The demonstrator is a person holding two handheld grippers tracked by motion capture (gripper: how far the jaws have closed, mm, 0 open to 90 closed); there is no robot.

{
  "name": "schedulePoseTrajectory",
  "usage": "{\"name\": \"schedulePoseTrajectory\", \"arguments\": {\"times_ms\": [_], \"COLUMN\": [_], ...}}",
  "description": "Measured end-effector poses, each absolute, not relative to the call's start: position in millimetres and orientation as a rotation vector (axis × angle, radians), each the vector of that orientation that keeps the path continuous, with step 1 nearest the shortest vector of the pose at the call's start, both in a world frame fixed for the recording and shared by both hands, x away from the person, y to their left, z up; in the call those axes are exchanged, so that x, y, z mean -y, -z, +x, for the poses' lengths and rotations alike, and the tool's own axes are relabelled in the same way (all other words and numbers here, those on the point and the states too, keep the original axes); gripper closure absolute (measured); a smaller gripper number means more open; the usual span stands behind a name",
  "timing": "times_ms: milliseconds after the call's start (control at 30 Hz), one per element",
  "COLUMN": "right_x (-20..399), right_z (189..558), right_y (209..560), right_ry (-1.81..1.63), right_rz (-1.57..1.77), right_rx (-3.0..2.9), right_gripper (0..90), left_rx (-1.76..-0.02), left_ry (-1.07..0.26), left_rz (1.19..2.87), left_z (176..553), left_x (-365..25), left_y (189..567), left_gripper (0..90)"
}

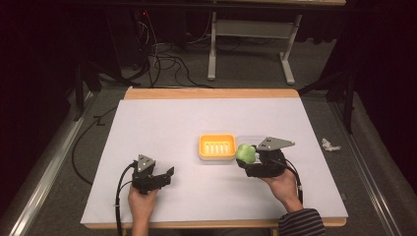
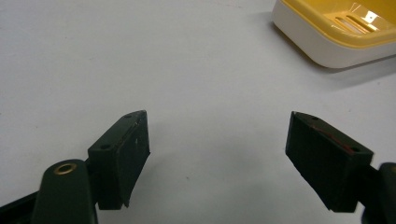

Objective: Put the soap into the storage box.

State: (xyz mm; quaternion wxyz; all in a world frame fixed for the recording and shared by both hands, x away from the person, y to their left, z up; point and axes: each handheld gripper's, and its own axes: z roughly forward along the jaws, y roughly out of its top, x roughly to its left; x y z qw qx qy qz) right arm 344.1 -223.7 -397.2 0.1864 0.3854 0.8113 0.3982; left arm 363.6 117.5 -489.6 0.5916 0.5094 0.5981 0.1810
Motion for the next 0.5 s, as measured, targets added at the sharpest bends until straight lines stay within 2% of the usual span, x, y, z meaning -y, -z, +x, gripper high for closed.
{"name": "schedulePoseTrajectory", "arguments": {"times_ms": [500], "right_x": [215], "right_z": [360], "right_y": [383], "right_ry": [-1.146], "right_rz": [1.048], "right_rx": [-2.292], "right_gripper": [27.8], "left_rx": [-1.393], "left_ry": [-0.410], "left_rz": [1.184], "left_z": [364], "left_x": [-118], "left_y": [489], "left_gripper": [22.3]}}
